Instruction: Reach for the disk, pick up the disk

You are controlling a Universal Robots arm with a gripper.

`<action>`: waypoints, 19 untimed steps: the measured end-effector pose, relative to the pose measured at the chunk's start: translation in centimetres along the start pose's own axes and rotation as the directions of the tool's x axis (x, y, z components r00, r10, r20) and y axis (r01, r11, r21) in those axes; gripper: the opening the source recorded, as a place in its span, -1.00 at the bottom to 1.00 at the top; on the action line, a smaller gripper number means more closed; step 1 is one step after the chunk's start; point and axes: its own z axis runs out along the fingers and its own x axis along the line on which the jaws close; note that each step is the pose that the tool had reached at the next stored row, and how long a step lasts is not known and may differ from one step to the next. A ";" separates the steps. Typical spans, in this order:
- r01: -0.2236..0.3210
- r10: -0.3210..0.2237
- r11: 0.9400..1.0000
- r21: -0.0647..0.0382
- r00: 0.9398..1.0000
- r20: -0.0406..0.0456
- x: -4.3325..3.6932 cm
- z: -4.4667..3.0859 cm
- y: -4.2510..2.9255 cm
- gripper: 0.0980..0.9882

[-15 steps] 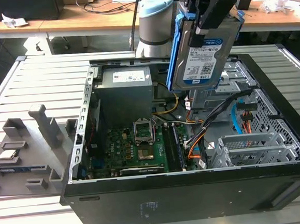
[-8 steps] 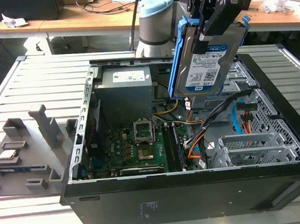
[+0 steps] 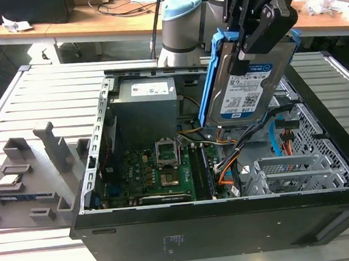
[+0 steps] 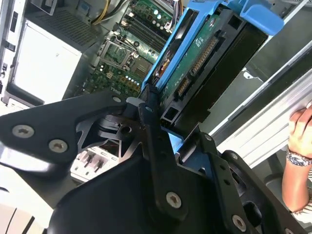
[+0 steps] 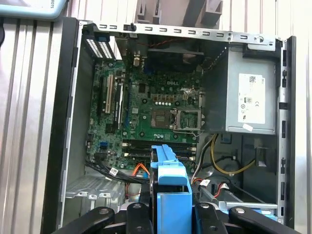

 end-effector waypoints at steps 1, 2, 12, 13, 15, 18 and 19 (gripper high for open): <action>0.000 0.000 1.000 0.000 1.000 0.000 0.25 0.00 0.01 -0.40; 0.000 0.000 1.000 0.000 1.000 0.000 0.53 0.01 0.03 -0.40; 0.000 0.000 1.000 0.000 1.000 -0.001 3.37 0.01 0.19 -0.40; 0.000 0.000 1.000 0.000 1.000 -0.001 3.79 0.01 0.22 -0.40; 0.000 0.000 1.000 0.000 1.000 -0.001 4.40 0.02 0.25 -0.40; 0.000 0.000 1.000 0.000 1.000 -0.002 5.16 0.01 0.30 -0.40; 0.000 0.000 1.000 0.000 1.000 -0.002 5.49 0.02 0.32 -0.40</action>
